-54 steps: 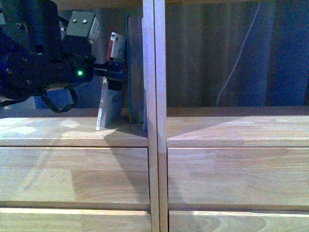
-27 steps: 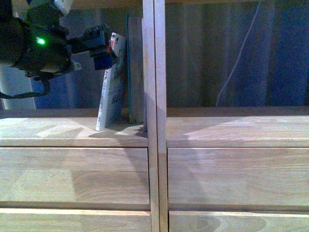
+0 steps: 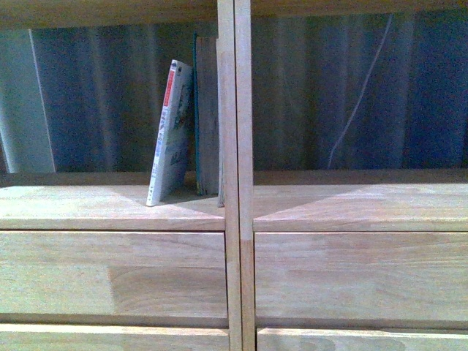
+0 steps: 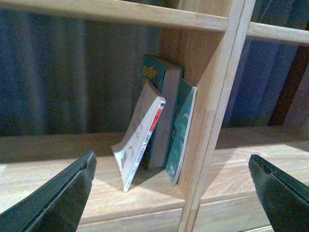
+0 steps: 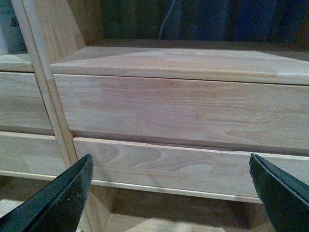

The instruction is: Organize books on shelf

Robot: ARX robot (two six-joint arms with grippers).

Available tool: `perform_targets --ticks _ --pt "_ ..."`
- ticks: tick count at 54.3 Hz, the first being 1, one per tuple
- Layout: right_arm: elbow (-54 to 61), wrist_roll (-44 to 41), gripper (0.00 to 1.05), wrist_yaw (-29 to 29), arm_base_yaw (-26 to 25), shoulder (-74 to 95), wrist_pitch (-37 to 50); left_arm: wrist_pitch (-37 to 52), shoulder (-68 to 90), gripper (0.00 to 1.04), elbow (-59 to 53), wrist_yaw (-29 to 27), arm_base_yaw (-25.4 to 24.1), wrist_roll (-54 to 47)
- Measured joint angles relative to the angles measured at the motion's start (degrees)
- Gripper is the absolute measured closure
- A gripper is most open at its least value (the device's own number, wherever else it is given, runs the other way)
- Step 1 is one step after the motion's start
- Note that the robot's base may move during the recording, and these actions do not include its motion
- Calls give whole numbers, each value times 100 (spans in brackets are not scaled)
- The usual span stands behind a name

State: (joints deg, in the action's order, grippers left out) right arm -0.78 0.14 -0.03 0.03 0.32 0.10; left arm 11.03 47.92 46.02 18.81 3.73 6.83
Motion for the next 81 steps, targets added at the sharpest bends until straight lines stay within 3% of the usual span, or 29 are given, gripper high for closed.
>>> perform_targets --ticks 15,28,35,38,50,57,81 --pt "0 0 7 0 0 0 0 -750 -1478 7 -953 546 -520 17" --pt "0 0 7 0 0 0 0 -1447 -2605 8 -1744 599 -664 37" --pt "0 0 7 7 0 0 0 -1681 -3314 27 -2417 -1370 -415 -389" --pt "0 0 7 2 0 0 0 -1537 -3563 36 -2802 -1777 -415 -472" --pt "0 0 7 0 0 0 0 -1318 -4054 72 -3762 -1864 -396 -595" --pt "0 0 7 0 0 0 0 -1241 -4234 101 -3917 -1871 -393 -616" --pt "0 0 7 0 0 0 0 -1174 -4485 102 -4256 -1871 -393 -634"
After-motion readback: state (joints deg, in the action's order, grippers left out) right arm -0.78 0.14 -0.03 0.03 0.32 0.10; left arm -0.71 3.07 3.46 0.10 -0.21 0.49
